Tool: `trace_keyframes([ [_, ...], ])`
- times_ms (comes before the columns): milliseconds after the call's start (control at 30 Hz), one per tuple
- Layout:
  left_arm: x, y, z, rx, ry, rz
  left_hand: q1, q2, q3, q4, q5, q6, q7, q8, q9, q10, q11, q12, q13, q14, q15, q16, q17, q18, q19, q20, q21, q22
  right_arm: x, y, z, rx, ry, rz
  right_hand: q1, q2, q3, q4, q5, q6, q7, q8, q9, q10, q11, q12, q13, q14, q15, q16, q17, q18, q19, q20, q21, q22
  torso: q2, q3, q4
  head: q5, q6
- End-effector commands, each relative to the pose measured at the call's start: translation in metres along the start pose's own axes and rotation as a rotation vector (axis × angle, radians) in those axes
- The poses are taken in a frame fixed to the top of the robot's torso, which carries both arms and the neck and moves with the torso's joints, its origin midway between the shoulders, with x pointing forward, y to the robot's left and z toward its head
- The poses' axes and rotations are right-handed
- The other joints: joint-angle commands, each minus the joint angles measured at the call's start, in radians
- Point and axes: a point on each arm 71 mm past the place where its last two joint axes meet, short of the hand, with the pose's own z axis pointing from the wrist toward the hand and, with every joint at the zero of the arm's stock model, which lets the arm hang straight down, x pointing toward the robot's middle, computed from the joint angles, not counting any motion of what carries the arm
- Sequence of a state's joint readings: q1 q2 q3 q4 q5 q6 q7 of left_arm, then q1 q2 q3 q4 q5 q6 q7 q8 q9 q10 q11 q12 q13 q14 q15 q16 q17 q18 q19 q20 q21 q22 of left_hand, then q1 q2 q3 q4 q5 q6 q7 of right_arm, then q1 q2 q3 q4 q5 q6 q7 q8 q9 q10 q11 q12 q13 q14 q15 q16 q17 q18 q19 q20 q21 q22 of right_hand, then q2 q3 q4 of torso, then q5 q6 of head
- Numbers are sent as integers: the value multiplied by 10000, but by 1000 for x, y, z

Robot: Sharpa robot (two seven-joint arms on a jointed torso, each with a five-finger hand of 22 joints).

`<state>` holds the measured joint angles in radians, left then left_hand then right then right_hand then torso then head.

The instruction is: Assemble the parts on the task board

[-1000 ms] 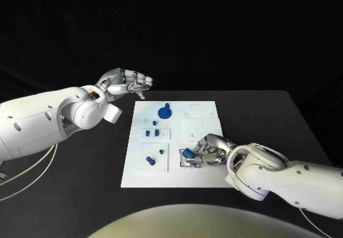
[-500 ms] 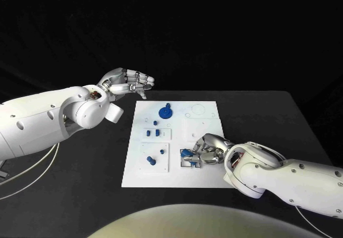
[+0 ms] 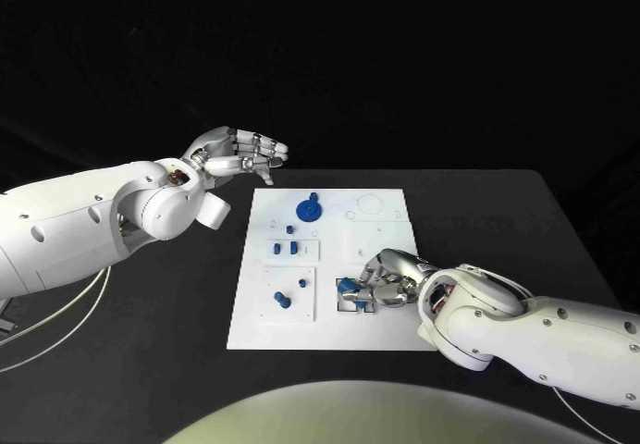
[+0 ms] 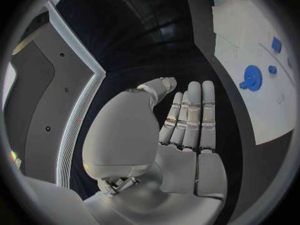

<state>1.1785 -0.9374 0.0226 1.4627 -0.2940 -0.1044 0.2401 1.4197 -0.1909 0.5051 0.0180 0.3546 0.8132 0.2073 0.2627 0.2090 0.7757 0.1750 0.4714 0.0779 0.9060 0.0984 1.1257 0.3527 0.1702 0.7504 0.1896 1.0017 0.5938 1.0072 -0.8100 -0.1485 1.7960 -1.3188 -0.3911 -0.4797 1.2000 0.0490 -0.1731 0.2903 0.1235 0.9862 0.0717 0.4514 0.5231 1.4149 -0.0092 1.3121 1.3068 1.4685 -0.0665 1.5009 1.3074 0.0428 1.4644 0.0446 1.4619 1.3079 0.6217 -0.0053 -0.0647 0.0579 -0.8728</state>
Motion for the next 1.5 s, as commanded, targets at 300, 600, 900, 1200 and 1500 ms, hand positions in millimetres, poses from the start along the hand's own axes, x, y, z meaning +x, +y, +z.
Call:
trace_keyframes([
  [300, 1, -1, 0, 54, 109, -27, -101, -2, 21, 24, 30, -60, 268, 21, -15, -85, 9, 65, -4, -67, 9, 42, -15, 129, -61, 31, 14, -1, 2, 3, -5, -202, -66, -646, -866, -422, -551, 18, 38, 180, -87, 10, 112, 87, -14, -116, -206, 682, -71, 25, 947, -191, 672, -87, 40, 2318, -1, -2, -9, 14, 2],
  [600, 1, -1, 0, 49, 100, -24, -101, -2, 21, 24, 30, -60, 268, 21, -15, -85, 9, 65, -4, -67, 9, 42, -15, 129, -61, 31, 14, -1, 0, 2, -8, -232, -138, -719, -866, -422, -551, 18, 38, 180, -87, 10, 112, 87, -14, -116, -206, 682, -71, 25, 947, -191, 672, -87, 40, 2318, -1, 1, -3, -4, 2],
  [900, 1, -1, 0, 50, 98, -24, -122, 12, 37, 38, 36, -76, 269, 28, -17, -118, 11, 95, -5, -75, 10, 56, -19, 133, -62, 36, -1, -11, 0, 1, -8, -187, -111, -764, -893, -439, -557, 16, 40, 178, -86, 9, 116, 83, -14, -125, -209, 681, -71, 22, 942, -187, 665, -87, 23, 2312, 1, -2, 0, -19, 2],
  [1200, 0, -1, 0, 46, 80, -19, -122, 12, 37, 38, 36, -76, 269, 28, -17, -118, 11, 95, -5, -75, 10, 56, -19, 133, -62, 36, -1, -11, 1, 2, -12, -276, 42, -669, -911, -450, -555, 13, 44, 175, -85, 7, 119, 88, -14, -120, -198, 682, -71, 23, 946, -191, 671, -87, 40, 2317, -4, -5, -2, -7, 2],
  [1500, -1, -1, -1, 38, 53, -12, -122, 12, 37, 38, 36, -76, 269, 28, -17, -118, 11, 95, -5, -75, 10, 56, -19, 133, -62, 36, -1, -11, -1, 0, -22, -249, 180, -627, -915, -435, -546, 11, 49, 175, -86, 7, 122, 95, -14, -110, -184, 686, -71, 30, 966, -198, 682, -87, 72, 2326, -18, -9, -9, -1, 2],
])
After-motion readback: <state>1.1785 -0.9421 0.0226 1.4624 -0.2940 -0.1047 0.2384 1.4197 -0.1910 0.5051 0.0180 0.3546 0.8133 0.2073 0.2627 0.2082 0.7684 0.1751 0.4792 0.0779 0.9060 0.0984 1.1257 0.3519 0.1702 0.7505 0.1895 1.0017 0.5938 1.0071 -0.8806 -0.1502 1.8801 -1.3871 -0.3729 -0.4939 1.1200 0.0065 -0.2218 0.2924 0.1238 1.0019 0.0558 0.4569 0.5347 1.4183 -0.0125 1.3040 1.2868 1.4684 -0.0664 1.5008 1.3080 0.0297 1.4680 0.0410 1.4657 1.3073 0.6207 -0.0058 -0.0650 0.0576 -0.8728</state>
